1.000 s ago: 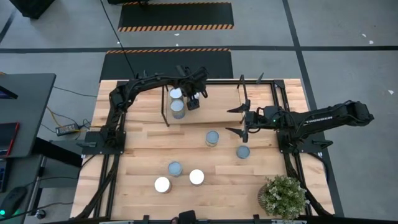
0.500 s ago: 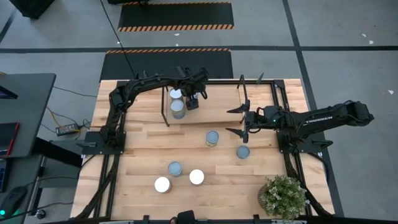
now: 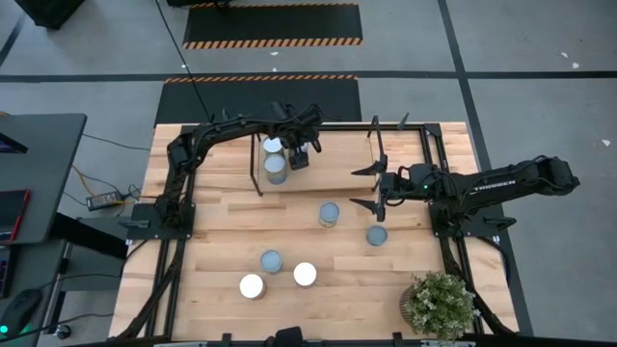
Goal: Pick and place cans onto a shelf
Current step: Put the canned oranges on the shelf
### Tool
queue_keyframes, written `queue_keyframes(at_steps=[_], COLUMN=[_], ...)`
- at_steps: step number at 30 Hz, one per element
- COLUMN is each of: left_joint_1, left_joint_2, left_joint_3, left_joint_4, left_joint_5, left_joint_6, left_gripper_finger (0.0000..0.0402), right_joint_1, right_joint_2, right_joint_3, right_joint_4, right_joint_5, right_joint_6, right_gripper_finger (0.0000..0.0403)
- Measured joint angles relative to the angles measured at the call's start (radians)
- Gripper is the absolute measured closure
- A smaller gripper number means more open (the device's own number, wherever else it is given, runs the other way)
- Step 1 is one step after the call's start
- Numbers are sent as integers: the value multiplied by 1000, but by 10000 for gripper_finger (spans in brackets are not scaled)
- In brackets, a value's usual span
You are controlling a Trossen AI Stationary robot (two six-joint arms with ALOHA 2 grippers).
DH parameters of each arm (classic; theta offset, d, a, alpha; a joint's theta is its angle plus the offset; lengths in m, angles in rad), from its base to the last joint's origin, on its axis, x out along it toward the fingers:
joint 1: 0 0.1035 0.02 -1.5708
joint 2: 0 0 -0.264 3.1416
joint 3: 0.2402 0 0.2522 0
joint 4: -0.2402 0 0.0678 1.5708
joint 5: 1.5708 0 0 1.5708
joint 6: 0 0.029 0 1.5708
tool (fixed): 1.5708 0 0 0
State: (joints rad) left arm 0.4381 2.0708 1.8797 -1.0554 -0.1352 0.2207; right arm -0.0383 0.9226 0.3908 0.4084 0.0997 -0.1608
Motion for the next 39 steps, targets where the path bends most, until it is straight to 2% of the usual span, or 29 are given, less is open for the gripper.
queue_keyframes(at_steps=[14,21,28,33,39], left_joint_1=[-17,-40,-68,-73,-70], left_joint_2=[0,0,0,0,0], left_joint_3=[0,0,0,0,0], left_joint_4=[-7,-11,-23,-23,-24], left_joint_5=[-4,-73,-39,-33,-71], left_joint_6=[24,21,98,77,52], left_gripper_finger=[46,46,46,46,46], right_joint_1=[0,0,0,0,0], right_joint_2=[0,0,0,0,0], right_joint_3=[0,0,0,0,0], right_joint_4=[9,9,9,9,9], right_joint_5=[-15,-23,-25,-25,-25], right_joint_6=[0,8,3,3,7], right_gripper_finger=[31,31,31,31,31])
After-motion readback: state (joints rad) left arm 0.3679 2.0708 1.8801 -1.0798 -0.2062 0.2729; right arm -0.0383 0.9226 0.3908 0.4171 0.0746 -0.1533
